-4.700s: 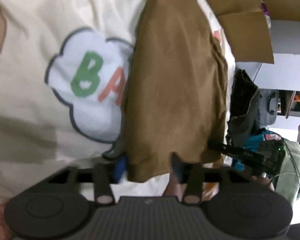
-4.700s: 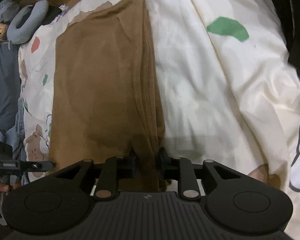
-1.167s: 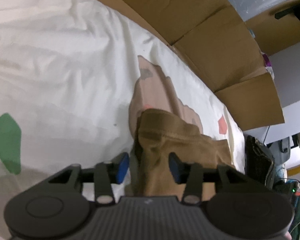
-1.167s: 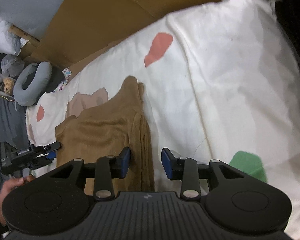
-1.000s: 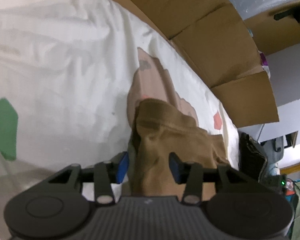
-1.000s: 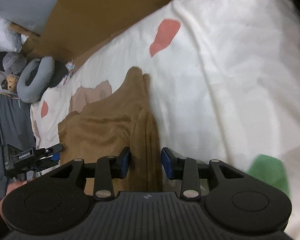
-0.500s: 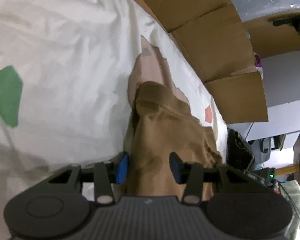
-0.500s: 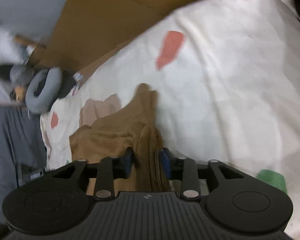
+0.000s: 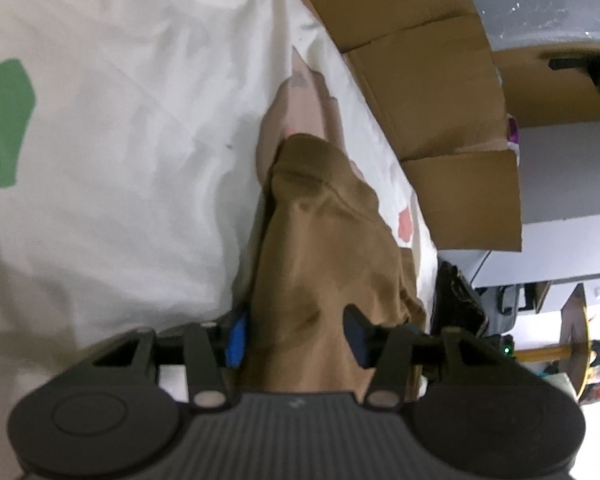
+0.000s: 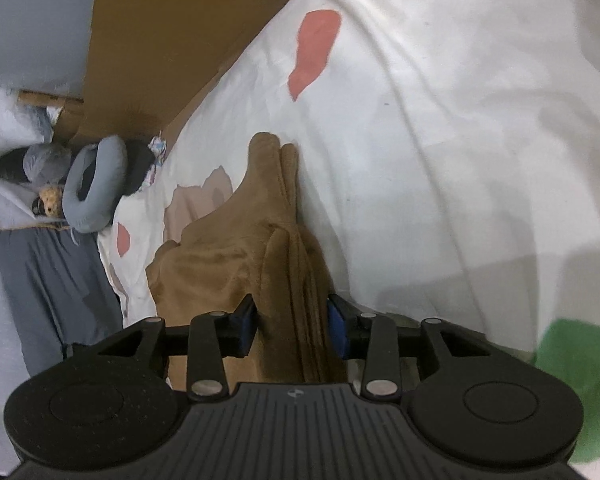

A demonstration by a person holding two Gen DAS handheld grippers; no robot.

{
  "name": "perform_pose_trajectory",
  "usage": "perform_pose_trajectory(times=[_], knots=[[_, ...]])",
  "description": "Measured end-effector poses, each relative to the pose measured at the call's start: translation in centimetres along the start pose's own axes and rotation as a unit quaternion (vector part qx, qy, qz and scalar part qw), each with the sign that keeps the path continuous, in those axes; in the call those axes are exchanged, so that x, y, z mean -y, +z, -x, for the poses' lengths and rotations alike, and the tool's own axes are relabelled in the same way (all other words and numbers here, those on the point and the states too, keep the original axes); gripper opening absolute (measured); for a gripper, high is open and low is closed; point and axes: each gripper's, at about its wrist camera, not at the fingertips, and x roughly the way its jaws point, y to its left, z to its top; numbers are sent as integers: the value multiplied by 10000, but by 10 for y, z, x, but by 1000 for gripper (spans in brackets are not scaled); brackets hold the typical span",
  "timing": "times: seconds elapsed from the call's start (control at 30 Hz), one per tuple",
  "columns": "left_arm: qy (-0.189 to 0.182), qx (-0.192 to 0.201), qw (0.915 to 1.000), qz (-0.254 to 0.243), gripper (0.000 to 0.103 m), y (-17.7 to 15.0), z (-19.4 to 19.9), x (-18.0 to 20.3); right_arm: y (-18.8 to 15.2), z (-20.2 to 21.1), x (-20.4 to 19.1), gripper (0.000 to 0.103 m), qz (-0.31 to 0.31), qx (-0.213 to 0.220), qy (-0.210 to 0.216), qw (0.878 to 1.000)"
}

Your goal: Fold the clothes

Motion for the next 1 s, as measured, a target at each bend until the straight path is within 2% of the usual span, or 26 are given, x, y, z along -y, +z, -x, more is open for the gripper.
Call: perform_pose_trajectory(times=[0.2, 0.23, 0.37, 0.43, 0.6, 0.7, 0.73, 0.77, 1.0], knots=[[-144, -5, 9999, 18, 53, 6, -11, 2, 7, -7, -2, 31, -26, 10, 0, 10000], [-165, -38, 9999, 0, 52, 7, -12, 2, 6, -8, -3, 25, 17, 21, -5, 10000], [-246, -176, 9995, -51, 48, 14, -17, 3, 9, -9, -3, 24, -12, 7, 13, 10000], [-273, -170, 9995, -48, 48, 16, -19, 3, 11, -11, -4, 28, -2, -23, -14, 10000], [-338, -113, 9994, -1, 48, 16, -25, 4, 13, -15, -3, 28, -22, -72, 46, 10000], [-288, -99, 9995, -8, 38, 18, -27, 6, 14, -15, -6, 26, 79, -73, -2, 9999], [-189, -113, 9997, -84, 27, 18, -28, 8, 13, -15, -8, 19, 126, -66, -24, 9999], [-48, -141, 9997, -184, 15, 18, -28, 10, 13, -13, -10, 18, 166, -59, -51, 9998], [282, -154, 9980, -552, 10, 19, -23, 24, 11, -5, -29, 14, 508, -9, -430, 9978]])
